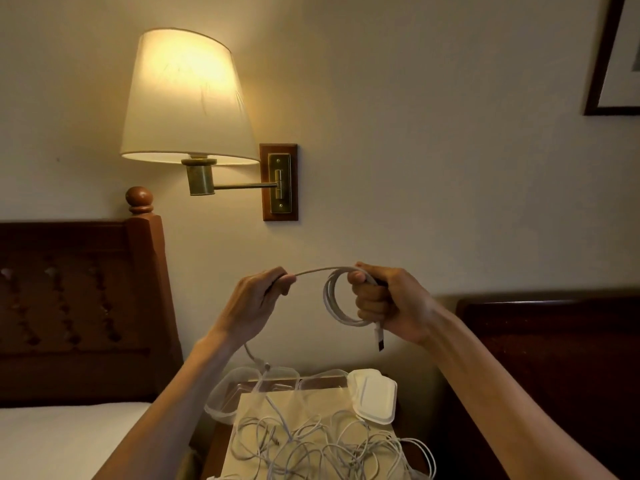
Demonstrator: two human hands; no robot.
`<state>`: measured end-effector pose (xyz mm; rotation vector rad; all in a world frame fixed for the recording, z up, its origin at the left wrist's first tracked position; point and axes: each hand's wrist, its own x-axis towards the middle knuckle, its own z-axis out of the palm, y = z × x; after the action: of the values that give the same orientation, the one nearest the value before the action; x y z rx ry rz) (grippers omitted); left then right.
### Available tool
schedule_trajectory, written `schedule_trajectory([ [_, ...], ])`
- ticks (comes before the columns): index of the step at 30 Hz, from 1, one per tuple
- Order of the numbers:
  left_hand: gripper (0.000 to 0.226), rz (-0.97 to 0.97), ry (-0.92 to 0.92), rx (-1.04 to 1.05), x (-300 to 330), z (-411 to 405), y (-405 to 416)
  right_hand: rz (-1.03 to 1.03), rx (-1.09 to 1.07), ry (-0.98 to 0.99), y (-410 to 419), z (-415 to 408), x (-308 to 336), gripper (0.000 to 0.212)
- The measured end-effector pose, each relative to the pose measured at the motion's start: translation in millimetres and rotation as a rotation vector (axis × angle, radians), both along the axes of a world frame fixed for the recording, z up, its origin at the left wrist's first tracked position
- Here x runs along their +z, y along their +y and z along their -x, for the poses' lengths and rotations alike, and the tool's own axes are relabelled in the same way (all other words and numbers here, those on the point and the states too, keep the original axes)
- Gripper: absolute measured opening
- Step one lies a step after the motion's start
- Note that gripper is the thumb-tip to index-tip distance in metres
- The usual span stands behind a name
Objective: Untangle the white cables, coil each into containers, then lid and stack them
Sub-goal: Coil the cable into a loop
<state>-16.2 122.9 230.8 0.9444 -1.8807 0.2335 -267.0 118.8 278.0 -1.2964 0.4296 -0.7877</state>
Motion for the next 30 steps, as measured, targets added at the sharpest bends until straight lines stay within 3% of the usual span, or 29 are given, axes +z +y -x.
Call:
schedule_trajectory([
  [4,0.026,-0.074,0.055,0.140,-38,-20,-8,-0.115,0.025,-0.137,-4,6,9,0.034],
  [7,0.023,-0.343,0.090,0.194,-62,-28,-14,-0.142,0.014,-0.137,-8,4,10,0.040],
  [10,0.021,-0.610,0.465,0.022,-63,-32,-12,-0.146,-0.011,-0.128,-12,6,12,0.041],
  [12,0.019,-0.680,0.784,-0.051,-57,-36,-5,-0.119,-0.038,-0.082,-13,9,13,0.042],
  [14,0.020,-0.682,0.934,-0.050,-54,-39,-3,-0.092,-0.054,-0.043,-12,9,13,0.041],
  [16,0.018,-0.586,0.823,0.100,-54,-38,-7,-0.093,-0.039,-0.045,-12,6,12,0.040],
  [19,0.020,-0.386,0.364,0.533,-60,-28,-9,-0.124,0.024,-0.083,-11,2,13,0.034],
  [21,0.021,-0.528,0.041,0.660,-60,-12,-1,-0.096,0.030,-0.074,-9,0,16,0.032],
  [23,0.021,-0.822,-0.345,0.501,-49,14,18,-0.011,-0.030,0.004,-8,-6,17,0.032],
  [25,0.023,-0.918,-0.529,0.101,-22,42,44,0.075,-0.102,0.098,-7,-11,14,0.033],
  [27,0.026,-0.847,-0.501,-0.149,8,59,66,0.199,-0.152,0.197,-6,-15,9,0.036],
  [30,0.028,-0.588,-0.370,-0.218,33,59,73,0.405,-0.179,0.348,-1,-16,5,0.041],
])
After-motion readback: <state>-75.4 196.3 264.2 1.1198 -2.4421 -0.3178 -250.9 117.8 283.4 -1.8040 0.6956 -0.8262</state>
